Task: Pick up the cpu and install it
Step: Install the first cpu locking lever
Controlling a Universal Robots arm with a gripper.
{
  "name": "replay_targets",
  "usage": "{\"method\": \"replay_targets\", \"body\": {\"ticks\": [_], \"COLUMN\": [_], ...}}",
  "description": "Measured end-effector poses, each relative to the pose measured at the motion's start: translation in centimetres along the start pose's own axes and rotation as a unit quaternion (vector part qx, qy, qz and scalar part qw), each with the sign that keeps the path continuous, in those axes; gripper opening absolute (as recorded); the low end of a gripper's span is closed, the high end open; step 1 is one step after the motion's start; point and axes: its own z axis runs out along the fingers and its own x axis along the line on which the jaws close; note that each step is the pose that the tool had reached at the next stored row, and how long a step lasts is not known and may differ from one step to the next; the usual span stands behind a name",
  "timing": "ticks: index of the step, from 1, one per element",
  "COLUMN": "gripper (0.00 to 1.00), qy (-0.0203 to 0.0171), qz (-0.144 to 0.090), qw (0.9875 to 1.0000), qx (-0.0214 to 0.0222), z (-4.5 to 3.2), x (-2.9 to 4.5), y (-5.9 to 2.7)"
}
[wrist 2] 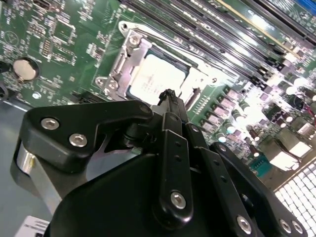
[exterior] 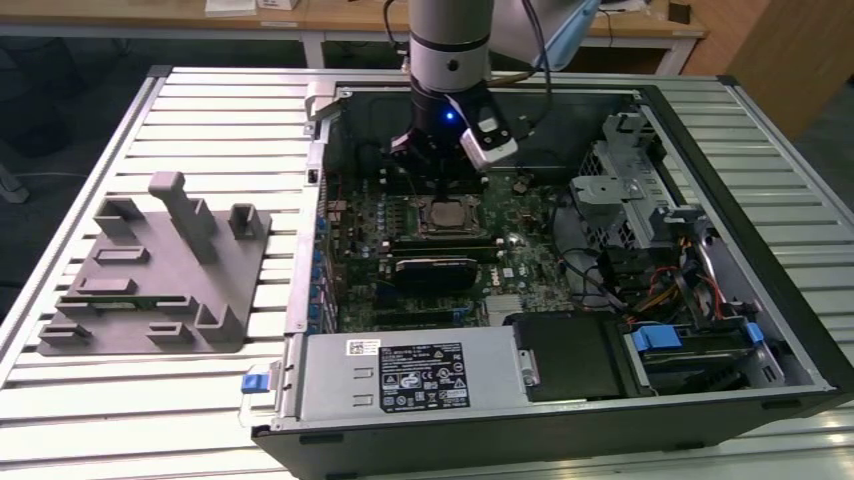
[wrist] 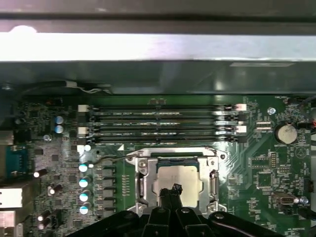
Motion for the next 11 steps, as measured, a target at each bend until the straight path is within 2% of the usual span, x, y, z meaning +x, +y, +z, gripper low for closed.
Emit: {"method": "replay_targets", "body": {"ticks": [8, 11], "gripper": [0.11, 0.11], "qy": [-0.0001, -0.0002], "qz": [0.0, 0.0], "qw": [1.0, 1.0], "qx": [0.0, 0.0], "z": [-0.05, -0.08], "x": [1.33, 2.03], "y": [-0.03, -0.04]}}
